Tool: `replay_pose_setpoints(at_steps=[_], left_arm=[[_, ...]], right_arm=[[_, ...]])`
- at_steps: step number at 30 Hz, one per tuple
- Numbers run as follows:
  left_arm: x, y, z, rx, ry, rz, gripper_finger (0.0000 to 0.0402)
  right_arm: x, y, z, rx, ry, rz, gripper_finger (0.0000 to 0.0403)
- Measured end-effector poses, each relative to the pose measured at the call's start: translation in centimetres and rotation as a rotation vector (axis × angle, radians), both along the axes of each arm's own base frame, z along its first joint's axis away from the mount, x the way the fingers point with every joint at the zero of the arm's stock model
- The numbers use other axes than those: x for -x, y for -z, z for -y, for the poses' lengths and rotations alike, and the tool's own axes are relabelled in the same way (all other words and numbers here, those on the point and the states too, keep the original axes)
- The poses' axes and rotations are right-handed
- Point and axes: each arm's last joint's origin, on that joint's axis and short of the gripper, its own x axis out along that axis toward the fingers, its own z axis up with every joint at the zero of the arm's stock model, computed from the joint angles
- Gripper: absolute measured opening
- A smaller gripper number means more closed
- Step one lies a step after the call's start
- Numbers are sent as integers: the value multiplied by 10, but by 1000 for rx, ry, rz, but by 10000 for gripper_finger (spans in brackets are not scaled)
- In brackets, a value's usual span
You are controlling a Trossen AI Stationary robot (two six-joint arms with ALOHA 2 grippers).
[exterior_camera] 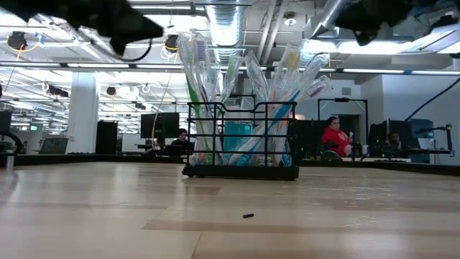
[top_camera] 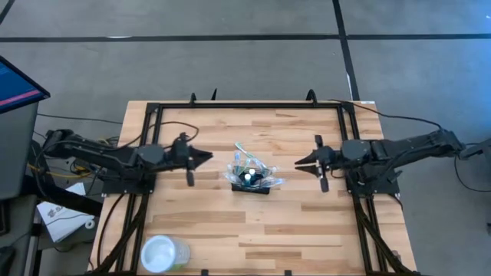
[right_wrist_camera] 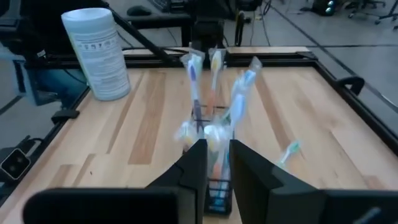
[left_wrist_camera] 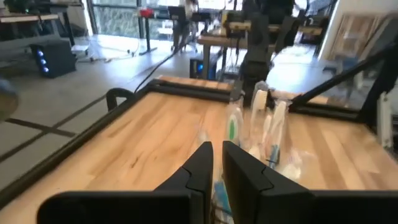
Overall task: Pick & Place toothbrushing station
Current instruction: Put the green toothbrush into the wire organizer
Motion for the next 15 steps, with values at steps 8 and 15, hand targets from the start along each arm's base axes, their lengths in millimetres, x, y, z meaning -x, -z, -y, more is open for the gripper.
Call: replay_pose_setpoints(at_steps=[8,15], left_arm=[[47,33,-5,27,26,121,30],[62,62,-7,54,63,152,30]], right_arm=[[38,26,11,-20,136,94,59],[61,55,15,-140,180,210,59]])
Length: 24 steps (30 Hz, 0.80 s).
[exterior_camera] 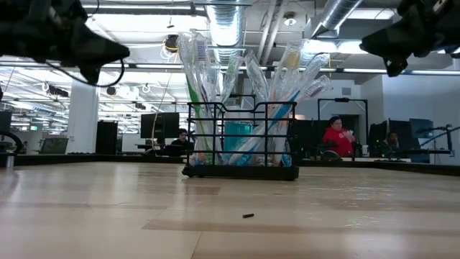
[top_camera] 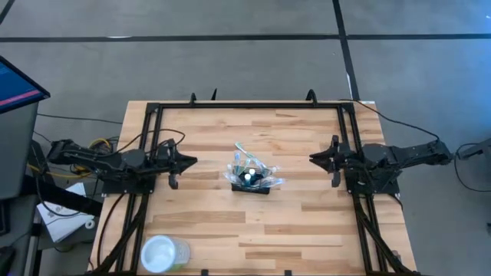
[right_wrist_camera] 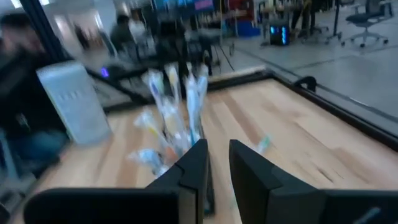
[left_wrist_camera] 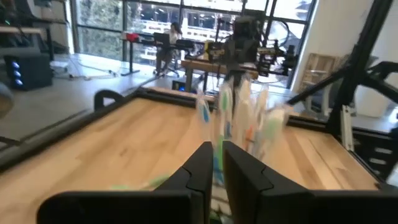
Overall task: Pick & Place toothbrushing station
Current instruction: Put the green toothbrush into the wire organizer
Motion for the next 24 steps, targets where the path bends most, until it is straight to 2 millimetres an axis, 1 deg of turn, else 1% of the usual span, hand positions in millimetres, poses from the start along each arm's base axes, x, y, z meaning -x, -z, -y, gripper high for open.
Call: replay_pose_setpoints(at_steps=[5,8,11,14,24], left_arm=[[2,21,0,27,23,-22,30],[1,23,0,30,23,-41,30],[1,23,0,30,22,-43,30],[1,23,0,51,22,-39,30],[0,24,0,47,15,-45,30]], right_arm=[[6,19,-1,-30,-17,112,59],[5,33,-1,-42,-18,169,59],[3,51,-1,-61,-16,150,59],[3,52,-2,-112,-26,146,59],[-2,58,-3,-80,-35,67,59]])
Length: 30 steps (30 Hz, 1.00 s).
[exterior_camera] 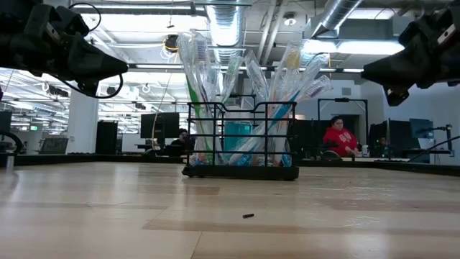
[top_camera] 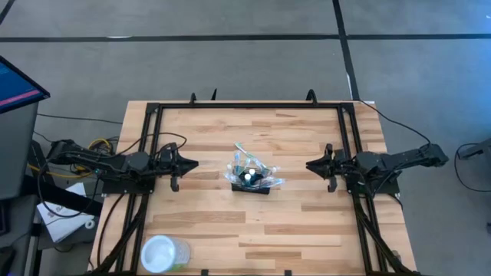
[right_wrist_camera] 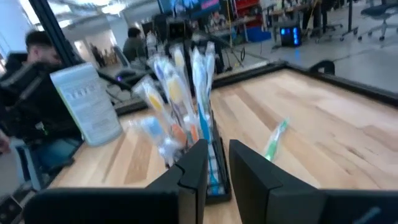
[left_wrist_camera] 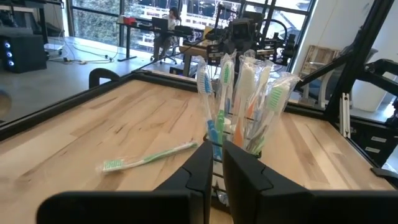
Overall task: Pick & Place toothbrushing station
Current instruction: Put the green toothbrush into the wire organizer
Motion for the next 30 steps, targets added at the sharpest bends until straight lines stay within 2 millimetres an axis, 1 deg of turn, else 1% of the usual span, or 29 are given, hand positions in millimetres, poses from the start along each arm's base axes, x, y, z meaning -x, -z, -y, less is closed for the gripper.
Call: replay_pose_setpoints(at_steps=[24,27,30], left_arm=[[0,-2,0,3,1,17,30],[0,-6,0,10,2,61,30],[0,-11,2,-39,61,101,30]], right_arm=[[-1,1,0,12,-1,-11,59],[-1,-7,0,24,-4,65,59],[0,-13,-3,125,-85,130,59]])
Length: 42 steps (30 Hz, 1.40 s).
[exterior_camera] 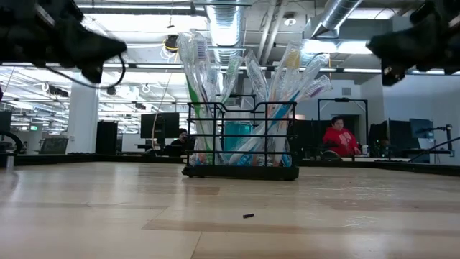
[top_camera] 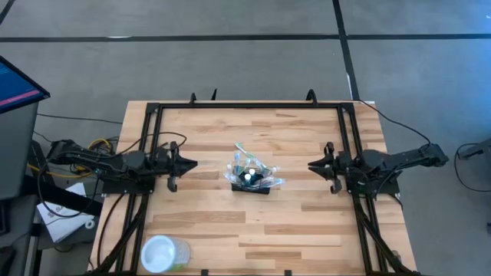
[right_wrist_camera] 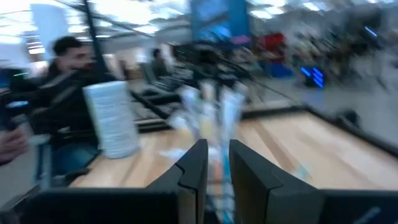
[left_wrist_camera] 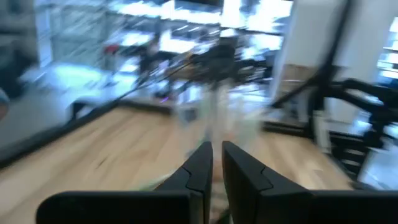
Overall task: Pick & Place toothbrushing station
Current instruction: Put the green toothbrush into the wire organizer
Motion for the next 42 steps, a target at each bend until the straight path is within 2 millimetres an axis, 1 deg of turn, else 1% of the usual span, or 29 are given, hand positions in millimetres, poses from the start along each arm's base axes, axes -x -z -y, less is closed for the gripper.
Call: replay_pose_setpoints(at_steps=[3,6,9,12,14,16,18,22,24,26,29,34,39,42], left_arm=[[1,-7,3,-77,110,67,30],[2,-12,5,-85,158,121,30],[2,-9,5,-104,187,98,30],[2,-9,6,-87,208,100,30],[1,-8,6,-89,213,90,30],[1,-7,5,-86,202,74,30],[1,-7,2,-69,182,79,30],[1,-7,-4,-56,137,77,30],[0,-7,-6,-60,146,73,30],[0,-7,-7,-71,170,72,30],[0,-7,-11,-57,173,71,30],[-2,-3,-17,-5,179,34,30],[-3,-1,-18,-9,191,16,30],[-3,-1,-18,-8,191,15,30]], right_arm=[[1,-3,-2,73,-61,30,59],[1,-3,-2,120,-61,37,59],[1,-1,-2,168,-54,18,59],[1,5,-2,140,-63,-44,59],[1,9,-1,133,-55,-82,59],[1,8,0,134,-19,-81,59],[2,5,0,140,-10,-49,59],[9,-5,2,191,13,-57,59],[11,-10,5,186,73,-57,59],[12,-10,6,190,100,-84,59],[13,-14,5,178,93,-74,59],[12,-8,4,156,74,-89,59],[12,-5,2,158,54,-107,59],[12,-1,1,44,38,-136,59]])
